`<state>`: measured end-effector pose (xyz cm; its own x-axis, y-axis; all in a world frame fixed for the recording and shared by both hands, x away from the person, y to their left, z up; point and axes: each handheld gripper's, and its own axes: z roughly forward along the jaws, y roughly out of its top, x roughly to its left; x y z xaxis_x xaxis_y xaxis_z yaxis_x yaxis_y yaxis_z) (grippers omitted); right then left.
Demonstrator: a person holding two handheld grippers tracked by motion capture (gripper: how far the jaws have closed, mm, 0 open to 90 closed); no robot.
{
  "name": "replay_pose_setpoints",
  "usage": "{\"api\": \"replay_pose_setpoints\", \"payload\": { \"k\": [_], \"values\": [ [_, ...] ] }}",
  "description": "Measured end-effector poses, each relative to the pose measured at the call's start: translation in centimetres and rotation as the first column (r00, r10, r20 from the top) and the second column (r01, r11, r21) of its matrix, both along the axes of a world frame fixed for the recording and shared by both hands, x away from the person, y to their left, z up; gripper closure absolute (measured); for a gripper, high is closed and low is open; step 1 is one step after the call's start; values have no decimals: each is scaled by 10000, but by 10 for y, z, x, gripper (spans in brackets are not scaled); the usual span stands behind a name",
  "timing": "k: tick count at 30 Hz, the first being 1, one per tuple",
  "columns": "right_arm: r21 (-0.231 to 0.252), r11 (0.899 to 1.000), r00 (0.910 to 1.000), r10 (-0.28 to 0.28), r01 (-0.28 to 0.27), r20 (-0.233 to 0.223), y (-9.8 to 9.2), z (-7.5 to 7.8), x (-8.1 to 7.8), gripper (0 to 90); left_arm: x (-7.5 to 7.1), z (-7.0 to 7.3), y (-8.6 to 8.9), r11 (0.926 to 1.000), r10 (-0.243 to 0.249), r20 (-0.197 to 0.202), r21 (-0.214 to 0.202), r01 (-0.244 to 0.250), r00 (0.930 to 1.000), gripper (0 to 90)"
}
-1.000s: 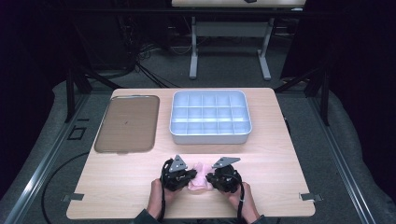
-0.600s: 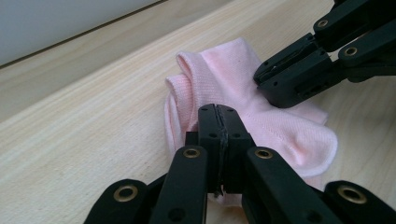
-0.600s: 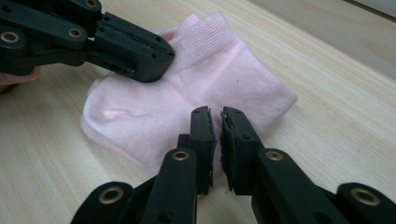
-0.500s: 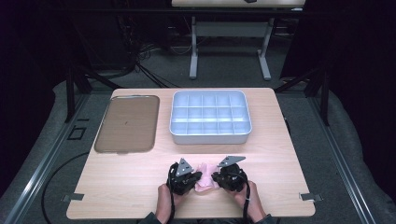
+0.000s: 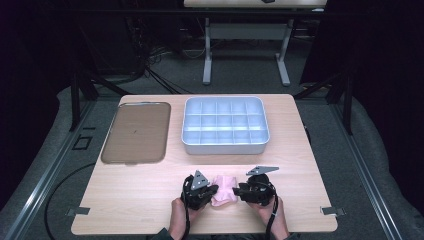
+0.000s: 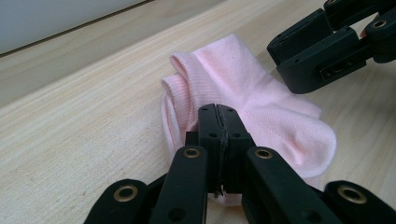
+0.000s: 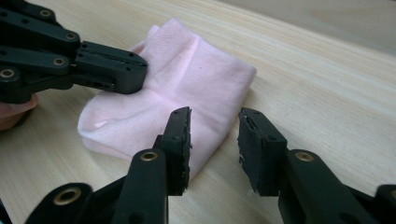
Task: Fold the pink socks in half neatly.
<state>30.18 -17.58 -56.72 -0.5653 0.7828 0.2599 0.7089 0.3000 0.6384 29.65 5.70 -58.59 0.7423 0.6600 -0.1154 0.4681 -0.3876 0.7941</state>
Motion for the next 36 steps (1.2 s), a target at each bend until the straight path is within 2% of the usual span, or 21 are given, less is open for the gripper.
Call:
{"api": "replay_pose_setpoints", "payload": {
  "k": [4, 8, 10, 13, 14, 16, 22, 26, 27, 33, 36],
  "values": [
    [29, 9999, 9995, -107, 108, -289, 6, -4, 3, 589, 0, 0, 0, 10000, -26, -4, -48, 26, 10000, 891],
    [-95, 9999, 9997, -86, 84, -246, 13, -5, 4, 584, 0, -1, 0, 10000, -27, 48, -88, 28, 10000, 891],
    [-152, 9998, 9996, -150, 146, -230, 14, -5, 4, 617, 0, 0, 0, 10000, -66, 30, -52, 66, 10000, 890],
    [-855, 9962, 9998, -155, 164, 117, 21, -3, 1, 645, 1, 1, 1, 9999, -154, -51, -12, 154, 9999, 888],
    [-1137, 9935, 9999, -82, 94, 111, 22, -2, 2, 648, 1, 2, 1, 9999, -167, -29, 29, 167, 9999, 886],
    [-1406, 9901, 10000, -27, 21, -37, 23, 0, 3, 663, 0, 4, 1, 9996, -216, 44, 177, 215, 9998, 861],
    [-1366, 9906, 10000, -69, 77, 64, 23, -1, 3, 677, -5, 11, 2, 9979, -339, 316, 558, 321, 9989, 810],
    [-1409, 9900, 10000, 13, -8, 33, 22, -1, 3, 685, -6, 11, 2, 9966, -403, 310, 731, 380, 9987, 825],
    [-1276, 9918, 10000, -64, 67, 23, 22, -1, 3, 689, -5, 10, 3, 9964, -408, 287, 752, 386, 9988, 838],
    [-1117, 9937, 9999, -118, 111, -62, 21, -2, 4, 715, -2, 6, 6, 9965, -543, 65, 641, 538, 9985, 885],
    [-797, 9966, 9997, -199, 186, -158, 20, -3, 4, 763, -1, 6, 7, 9963, -620, -5, 600, 619, 9981, 889]
  ]
}}
